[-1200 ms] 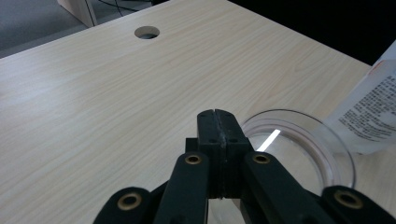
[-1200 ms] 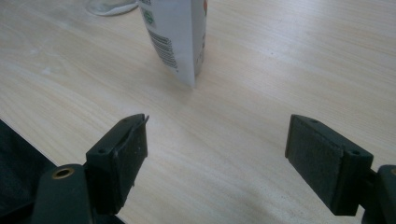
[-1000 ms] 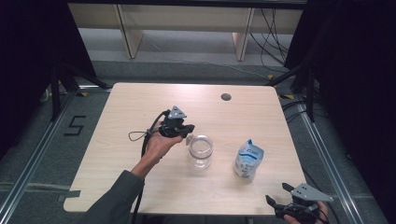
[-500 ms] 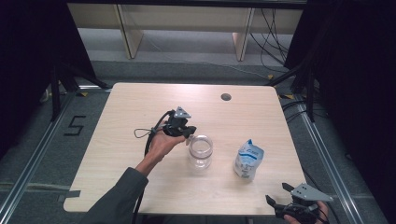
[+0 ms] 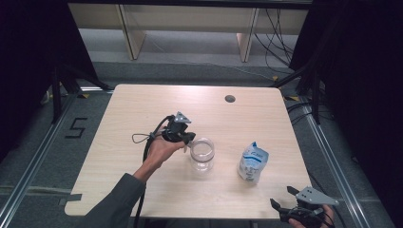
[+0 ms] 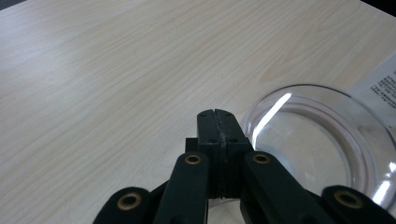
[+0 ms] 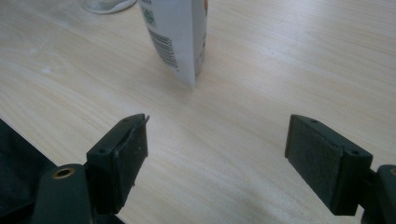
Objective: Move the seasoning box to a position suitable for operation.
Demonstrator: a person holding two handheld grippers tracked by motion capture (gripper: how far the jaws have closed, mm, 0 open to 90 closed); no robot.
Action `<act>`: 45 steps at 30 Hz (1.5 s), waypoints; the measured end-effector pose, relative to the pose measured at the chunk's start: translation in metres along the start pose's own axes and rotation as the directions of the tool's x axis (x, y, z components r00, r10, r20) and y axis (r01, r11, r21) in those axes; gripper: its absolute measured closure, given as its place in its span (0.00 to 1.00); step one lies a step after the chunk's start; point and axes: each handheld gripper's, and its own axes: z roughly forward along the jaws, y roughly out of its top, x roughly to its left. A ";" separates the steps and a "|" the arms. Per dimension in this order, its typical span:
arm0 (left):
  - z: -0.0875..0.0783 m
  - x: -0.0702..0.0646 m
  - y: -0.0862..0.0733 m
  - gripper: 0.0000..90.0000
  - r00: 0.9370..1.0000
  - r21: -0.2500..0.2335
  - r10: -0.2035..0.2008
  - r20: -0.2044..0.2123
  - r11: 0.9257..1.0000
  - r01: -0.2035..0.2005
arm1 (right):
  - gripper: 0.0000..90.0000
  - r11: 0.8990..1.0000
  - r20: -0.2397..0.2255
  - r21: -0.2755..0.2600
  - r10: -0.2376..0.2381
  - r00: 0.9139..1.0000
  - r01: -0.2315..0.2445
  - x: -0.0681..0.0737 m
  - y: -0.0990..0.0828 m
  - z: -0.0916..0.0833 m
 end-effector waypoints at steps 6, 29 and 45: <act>-0.010 -0.006 -0.008 0.99 1.000 -0.002 -0.004 0.003 1.000 0.004 | 0.25 1.000 0.002 0.006 0.029 1.000 -0.029 0.003 0.000 0.000; -0.045 0.002 -0.065 0.56 0.996 -0.277 -0.052 0.076 0.958 0.071 | 0.25 1.000 0.018 -0.013 -0.021 1.000 0.021 -0.002 0.000 0.001; -0.014 0.005 -0.097 0.51 0.999 -0.242 0.037 0.035 0.970 -0.027 | 0.25 1.000 0.004 -0.009 -0.007 1.000 0.007 0.001 0.000 0.001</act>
